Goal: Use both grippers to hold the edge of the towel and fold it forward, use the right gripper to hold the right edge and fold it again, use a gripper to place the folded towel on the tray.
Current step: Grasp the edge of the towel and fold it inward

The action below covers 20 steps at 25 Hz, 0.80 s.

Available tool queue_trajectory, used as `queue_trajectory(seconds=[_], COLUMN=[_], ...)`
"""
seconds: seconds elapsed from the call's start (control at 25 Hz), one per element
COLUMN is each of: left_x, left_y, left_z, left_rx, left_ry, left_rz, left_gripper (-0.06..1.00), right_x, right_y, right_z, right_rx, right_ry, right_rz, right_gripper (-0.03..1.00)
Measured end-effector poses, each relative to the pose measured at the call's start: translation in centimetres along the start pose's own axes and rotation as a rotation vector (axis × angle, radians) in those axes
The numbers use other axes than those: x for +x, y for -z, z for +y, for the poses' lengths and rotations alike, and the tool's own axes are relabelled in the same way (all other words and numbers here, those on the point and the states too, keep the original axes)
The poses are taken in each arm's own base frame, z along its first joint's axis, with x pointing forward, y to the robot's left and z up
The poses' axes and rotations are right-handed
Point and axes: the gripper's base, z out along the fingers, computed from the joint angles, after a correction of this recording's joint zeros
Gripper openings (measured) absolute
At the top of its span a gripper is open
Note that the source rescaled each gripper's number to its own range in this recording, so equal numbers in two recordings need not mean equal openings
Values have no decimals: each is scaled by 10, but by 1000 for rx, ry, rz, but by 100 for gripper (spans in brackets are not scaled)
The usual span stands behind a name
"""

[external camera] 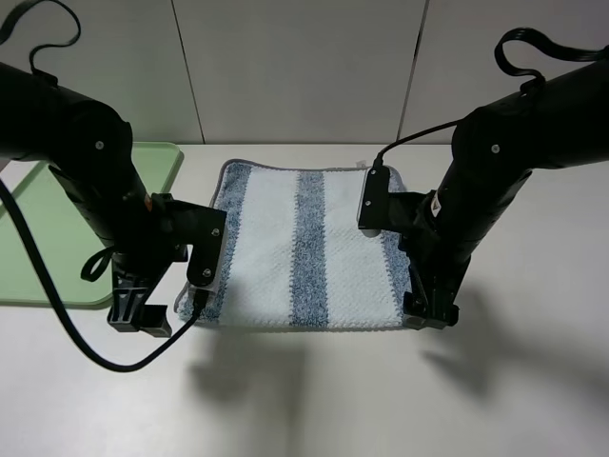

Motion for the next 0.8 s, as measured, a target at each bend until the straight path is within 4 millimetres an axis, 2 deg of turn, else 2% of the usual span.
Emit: queue_trajectory(seconds=[0.32, 0.8], left_x=[-8, -11], left_y=[-11, -24], left_z=[-2, 1], left_rx=[8, 0], left_ry=[-39, -45], left_rz=[-1, -7], left_gripper=[95, 95], right_x=[-3, -4], right_y=[-1, -27], right_z=[0, 0], right_rx=[-6, -32], right_ry=[8, 36], right_rz=[-30, -13], right_gripper=[100, 100])
